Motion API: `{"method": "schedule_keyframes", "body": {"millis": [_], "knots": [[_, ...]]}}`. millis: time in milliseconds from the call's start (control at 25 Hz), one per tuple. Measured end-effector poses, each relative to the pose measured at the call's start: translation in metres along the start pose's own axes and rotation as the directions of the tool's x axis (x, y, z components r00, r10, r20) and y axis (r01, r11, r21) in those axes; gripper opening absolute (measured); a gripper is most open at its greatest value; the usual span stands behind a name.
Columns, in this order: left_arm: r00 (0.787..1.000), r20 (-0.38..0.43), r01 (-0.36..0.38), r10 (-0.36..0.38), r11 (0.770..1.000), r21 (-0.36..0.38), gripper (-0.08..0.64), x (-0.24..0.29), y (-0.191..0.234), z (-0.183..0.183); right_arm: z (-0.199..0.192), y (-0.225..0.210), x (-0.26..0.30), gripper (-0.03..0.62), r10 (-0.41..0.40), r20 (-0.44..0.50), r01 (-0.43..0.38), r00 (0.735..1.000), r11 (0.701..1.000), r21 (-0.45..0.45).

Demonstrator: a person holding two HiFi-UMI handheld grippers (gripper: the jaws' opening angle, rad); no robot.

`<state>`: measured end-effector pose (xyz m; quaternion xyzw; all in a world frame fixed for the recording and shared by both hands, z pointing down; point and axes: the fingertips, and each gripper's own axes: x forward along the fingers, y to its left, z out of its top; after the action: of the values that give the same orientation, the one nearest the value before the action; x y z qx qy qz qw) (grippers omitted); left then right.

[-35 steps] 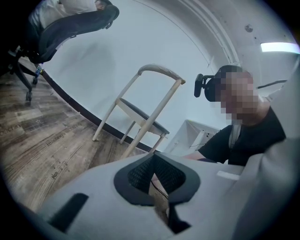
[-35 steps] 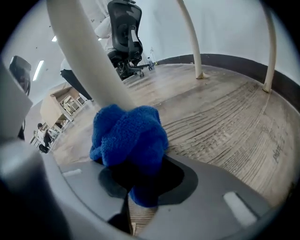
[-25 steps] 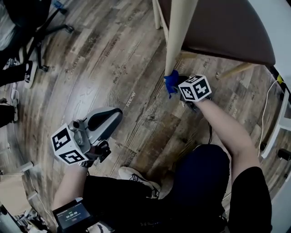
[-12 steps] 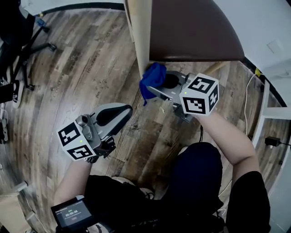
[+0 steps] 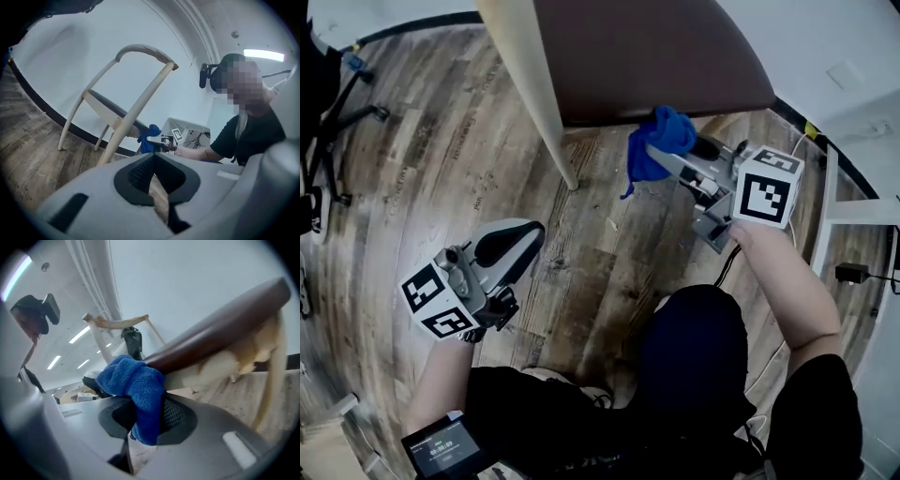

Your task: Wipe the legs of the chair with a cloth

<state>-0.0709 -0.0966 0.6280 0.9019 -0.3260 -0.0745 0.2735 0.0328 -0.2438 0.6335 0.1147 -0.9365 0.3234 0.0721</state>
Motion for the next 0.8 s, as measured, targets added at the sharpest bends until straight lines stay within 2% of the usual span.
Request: {"method": "schedule_keyframes", "body": {"millis": [80,200,320,400,440,520,560,800], "knots": [[1.0,0.003,0.004,-0.004,1.0,-0.001,0.002,0.002,-0.001,0.003,0.015,-0.03,-0.035,0.1,-0.128,0.043,0.126,0.991,0.991,0.034],[1.0,-0.002,0.012,-0.012,1.0,-0.005,0.002,0.007,-0.001,0.002,0.038,-0.075,-0.09,0.1,-0.319,0.128,0.307,0.939,0.946,0.104],[1.0,-0.021,0.02,-0.02,1.0,-0.002,0.002,0.012,0.001,0.0,0.056,-0.106,-0.129,0.1,-0.426,0.203,0.388,0.882,0.9,0.2],[0.999,-0.03,0.023,-0.023,1.0,-0.002,0.002,0.014,0.001,-0.003,0.059,-0.117,-0.146,0.1,-0.485,0.215,0.444,0.848,0.87,0.214],[0.999,-0.031,0.023,-0.024,1.0,-0.004,0.002,0.014,0.001,-0.003,0.061,-0.119,-0.148,0.1,-0.485,0.221,0.446,0.846,0.871,0.205],[0.999,-0.029,0.022,-0.022,1.0,-0.008,0.002,0.015,0.001,-0.003,0.065,-0.114,-0.138,0.1,-0.422,0.237,0.389,0.875,0.904,0.176],[0.999,-0.03,0.02,-0.021,1.0,-0.008,0.002,0.015,0.001,-0.003,0.065,-0.113,-0.134,0.1,-0.407,0.239,0.374,0.882,0.911,0.173],[0.999,-0.043,0.011,-0.012,1.0,-0.012,0.002,0.015,0.003,-0.004,0.042,-0.135,-0.135,0.1,-0.507,0.214,0.461,0.835,0.857,0.228]]}}
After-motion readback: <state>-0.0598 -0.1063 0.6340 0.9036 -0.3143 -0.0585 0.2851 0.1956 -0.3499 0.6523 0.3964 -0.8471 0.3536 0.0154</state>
